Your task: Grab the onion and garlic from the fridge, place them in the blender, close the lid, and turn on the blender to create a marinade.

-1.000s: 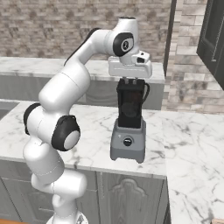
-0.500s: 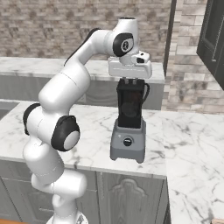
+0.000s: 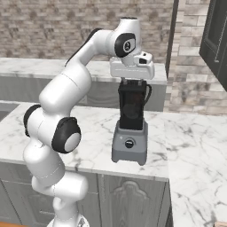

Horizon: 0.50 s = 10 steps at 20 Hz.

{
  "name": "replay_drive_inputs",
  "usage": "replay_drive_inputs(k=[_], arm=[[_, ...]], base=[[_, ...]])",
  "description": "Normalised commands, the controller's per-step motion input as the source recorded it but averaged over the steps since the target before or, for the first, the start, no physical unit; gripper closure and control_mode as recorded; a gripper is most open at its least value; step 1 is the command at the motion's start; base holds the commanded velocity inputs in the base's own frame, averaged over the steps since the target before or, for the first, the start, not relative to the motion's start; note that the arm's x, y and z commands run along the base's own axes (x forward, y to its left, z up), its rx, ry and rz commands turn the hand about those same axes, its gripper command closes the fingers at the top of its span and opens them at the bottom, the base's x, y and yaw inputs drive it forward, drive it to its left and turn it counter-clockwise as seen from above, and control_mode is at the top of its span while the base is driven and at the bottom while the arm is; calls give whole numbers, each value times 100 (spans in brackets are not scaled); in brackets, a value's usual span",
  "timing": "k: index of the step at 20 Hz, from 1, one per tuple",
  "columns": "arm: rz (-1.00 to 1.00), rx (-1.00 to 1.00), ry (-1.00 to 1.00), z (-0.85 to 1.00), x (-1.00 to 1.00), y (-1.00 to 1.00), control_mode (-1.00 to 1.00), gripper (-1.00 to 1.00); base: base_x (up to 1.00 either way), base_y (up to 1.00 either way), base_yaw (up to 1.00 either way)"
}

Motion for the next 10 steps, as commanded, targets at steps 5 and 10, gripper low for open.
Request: replay_drive_inputs(k=[5,10], arm=[[0,0,-6,3,0,0,-100,-100],[0,0,-11,13,-5,1,-100,-100]], base=[[0,0,0],[0,0,0]])
